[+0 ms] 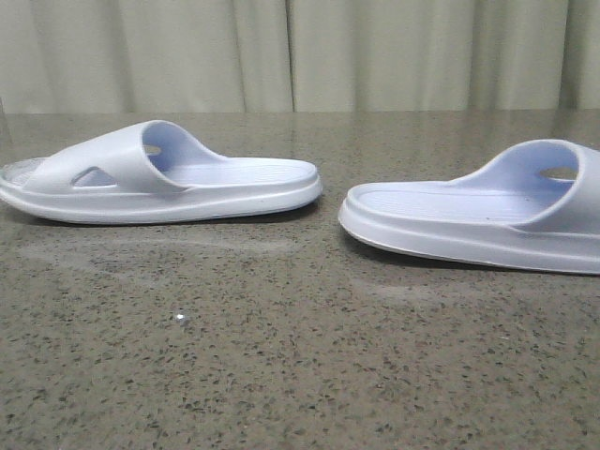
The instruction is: Insert blue slippers together front up
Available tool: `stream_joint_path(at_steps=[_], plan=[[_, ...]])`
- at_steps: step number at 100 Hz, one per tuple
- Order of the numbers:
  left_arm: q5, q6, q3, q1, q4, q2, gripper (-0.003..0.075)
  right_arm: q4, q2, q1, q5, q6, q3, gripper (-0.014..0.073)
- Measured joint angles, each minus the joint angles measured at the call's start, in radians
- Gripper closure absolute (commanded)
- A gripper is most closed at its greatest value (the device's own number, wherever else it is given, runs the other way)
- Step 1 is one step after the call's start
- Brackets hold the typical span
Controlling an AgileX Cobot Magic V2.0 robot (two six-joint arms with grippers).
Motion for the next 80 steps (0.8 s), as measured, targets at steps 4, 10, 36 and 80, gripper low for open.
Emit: stream_joint_path(at_steps=[4,10,36,80], plan=[[-0.003,0.000,0.000,0.000,-0.007,0.000,0.0704,0.000,0.000,0.000,-0.012,0.000,0.000,0.0701],[-0.004,0.000,0.000,0.000,-0.051,0.000,0.0704,0.000,0.000,0.000,-0.035,0.000,0.000,0.0701],[-0.040,0.000,0.000,0.000,-0.460,0.000,0.0705,0.125,0.000,0.000,-0.041,0.000,-0.007,0.0700],[0.295,-0.009,-0.342,0.000,-0.523,0.156,0.0705,0.183,0.062,0.000,0.408,0.000,-0.417,0.0671]])
